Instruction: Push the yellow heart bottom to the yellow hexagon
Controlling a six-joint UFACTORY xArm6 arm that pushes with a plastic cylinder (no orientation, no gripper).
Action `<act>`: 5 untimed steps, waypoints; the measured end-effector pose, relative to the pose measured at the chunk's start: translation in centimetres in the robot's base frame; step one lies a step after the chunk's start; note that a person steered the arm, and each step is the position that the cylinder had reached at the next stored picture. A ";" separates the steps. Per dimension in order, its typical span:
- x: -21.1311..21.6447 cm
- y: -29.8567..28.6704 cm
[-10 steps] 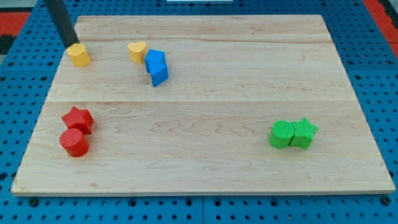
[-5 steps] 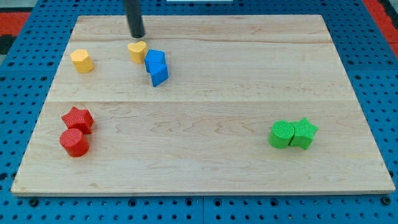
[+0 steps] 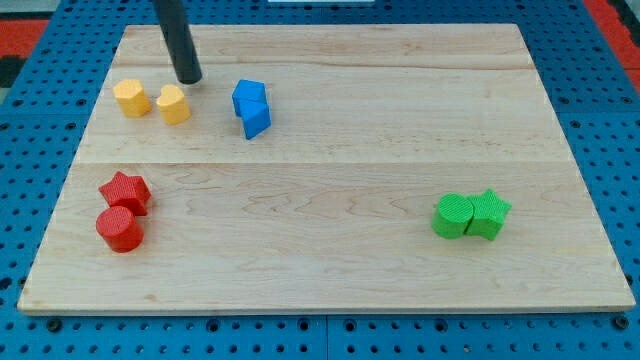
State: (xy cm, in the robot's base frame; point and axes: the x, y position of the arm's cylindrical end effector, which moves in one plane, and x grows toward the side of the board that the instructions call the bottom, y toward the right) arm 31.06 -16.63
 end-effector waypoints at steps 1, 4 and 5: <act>3.5 -1.1; 3.4 -0.7; 5.1 -1.0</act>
